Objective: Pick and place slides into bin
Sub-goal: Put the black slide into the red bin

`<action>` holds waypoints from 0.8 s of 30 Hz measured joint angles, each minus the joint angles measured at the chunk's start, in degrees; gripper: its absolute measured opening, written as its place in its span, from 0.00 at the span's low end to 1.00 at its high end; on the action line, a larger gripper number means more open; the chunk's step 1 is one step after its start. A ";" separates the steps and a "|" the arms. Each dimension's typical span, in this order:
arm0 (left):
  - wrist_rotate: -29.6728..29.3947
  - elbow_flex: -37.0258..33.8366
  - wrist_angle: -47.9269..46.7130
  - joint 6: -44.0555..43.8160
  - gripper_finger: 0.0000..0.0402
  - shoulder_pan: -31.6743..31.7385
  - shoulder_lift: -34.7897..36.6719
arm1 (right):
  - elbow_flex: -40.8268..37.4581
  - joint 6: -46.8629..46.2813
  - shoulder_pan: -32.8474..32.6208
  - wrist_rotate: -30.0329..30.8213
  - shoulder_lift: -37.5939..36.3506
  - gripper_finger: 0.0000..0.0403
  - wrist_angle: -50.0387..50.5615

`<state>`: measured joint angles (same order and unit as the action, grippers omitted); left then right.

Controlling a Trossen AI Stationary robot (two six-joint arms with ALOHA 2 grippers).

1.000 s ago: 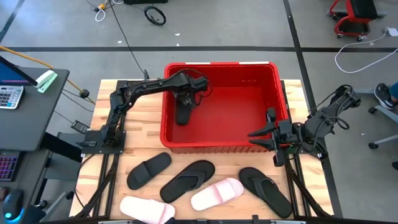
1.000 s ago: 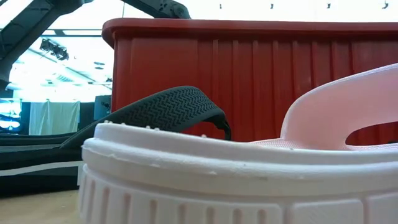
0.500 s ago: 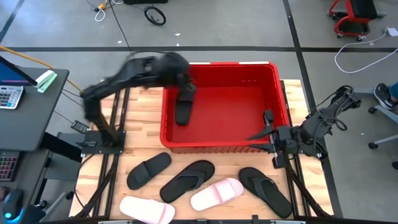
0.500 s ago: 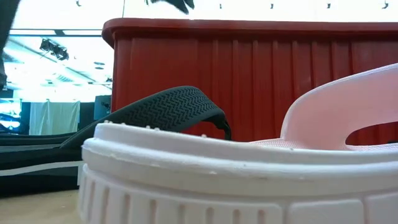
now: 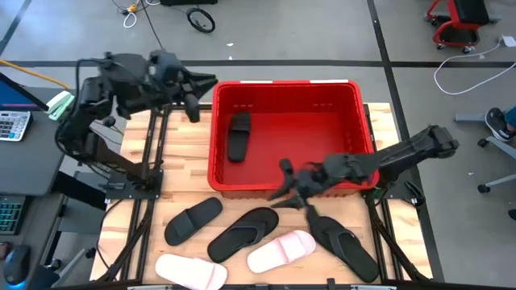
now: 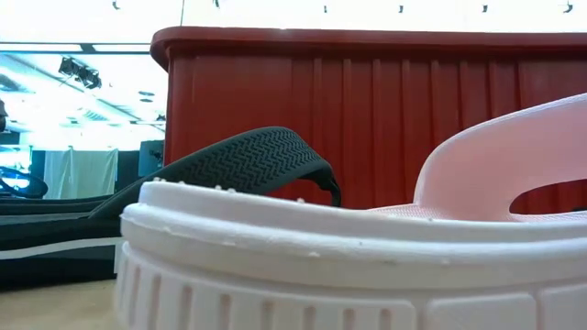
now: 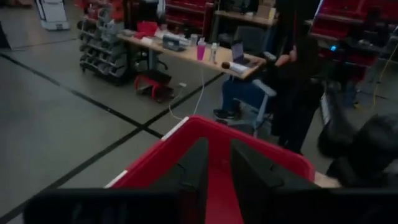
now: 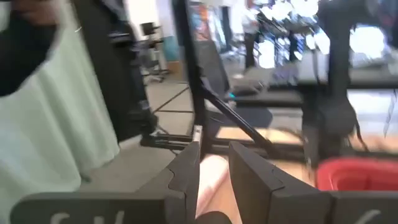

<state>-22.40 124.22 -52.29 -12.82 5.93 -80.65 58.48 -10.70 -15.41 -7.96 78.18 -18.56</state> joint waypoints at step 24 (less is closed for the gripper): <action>17.33 -0.62 -36.94 -18.43 0.07 -25.16 -0.45 | 10.65 -2.73 -2.76 -0.87 7.17 0.23 -5.57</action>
<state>-5.06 123.60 -89.23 -31.25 -19.23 -81.10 69.13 -13.43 -18.17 -8.84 85.34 -24.13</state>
